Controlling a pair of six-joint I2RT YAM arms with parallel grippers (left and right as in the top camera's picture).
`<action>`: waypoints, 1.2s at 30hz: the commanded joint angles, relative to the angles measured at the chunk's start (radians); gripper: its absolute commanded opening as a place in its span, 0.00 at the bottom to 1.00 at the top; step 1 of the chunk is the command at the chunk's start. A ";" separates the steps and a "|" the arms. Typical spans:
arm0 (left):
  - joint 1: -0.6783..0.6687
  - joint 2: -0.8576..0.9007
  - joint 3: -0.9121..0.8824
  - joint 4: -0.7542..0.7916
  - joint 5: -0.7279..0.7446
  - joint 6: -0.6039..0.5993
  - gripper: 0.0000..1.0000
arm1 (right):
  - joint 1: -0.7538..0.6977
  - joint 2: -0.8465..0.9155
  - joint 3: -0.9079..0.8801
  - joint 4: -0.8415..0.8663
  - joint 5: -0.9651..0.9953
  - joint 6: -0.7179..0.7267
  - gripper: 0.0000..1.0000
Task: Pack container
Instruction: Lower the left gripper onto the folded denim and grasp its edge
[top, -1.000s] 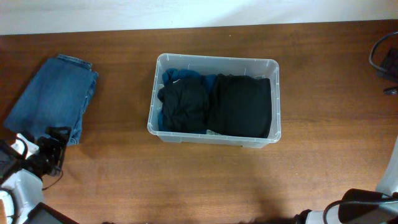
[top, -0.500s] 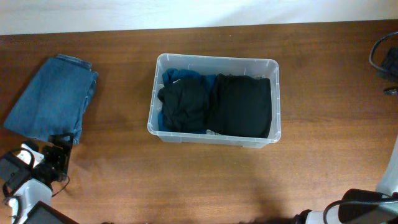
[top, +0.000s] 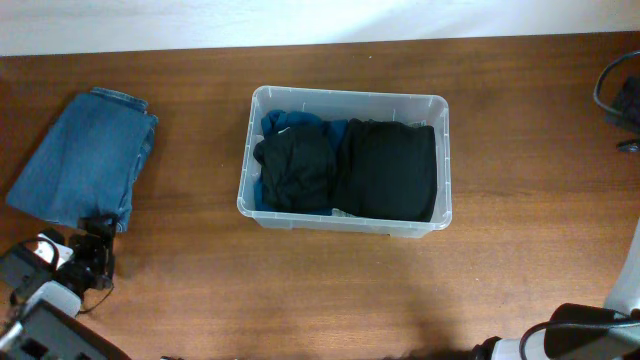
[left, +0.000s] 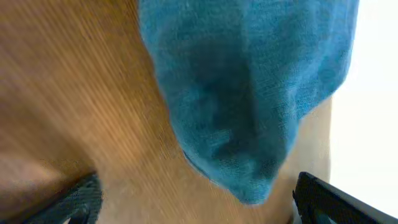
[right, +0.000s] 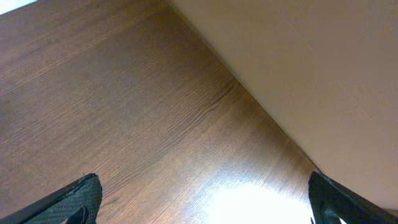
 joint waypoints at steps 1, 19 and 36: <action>0.006 0.067 -0.005 0.076 0.085 -0.016 0.99 | -0.002 0.001 0.005 0.001 0.012 0.014 0.98; 0.006 0.155 -0.005 0.236 0.036 -0.137 0.99 | -0.002 0.001 0.005 0.001 0.012 0.014 0.99; -0.076 0.157 -0.005 0.267 -0.097 -0.181 0.99 | -0.002 0.001 0.005 0.001 0.013 0.014 0.99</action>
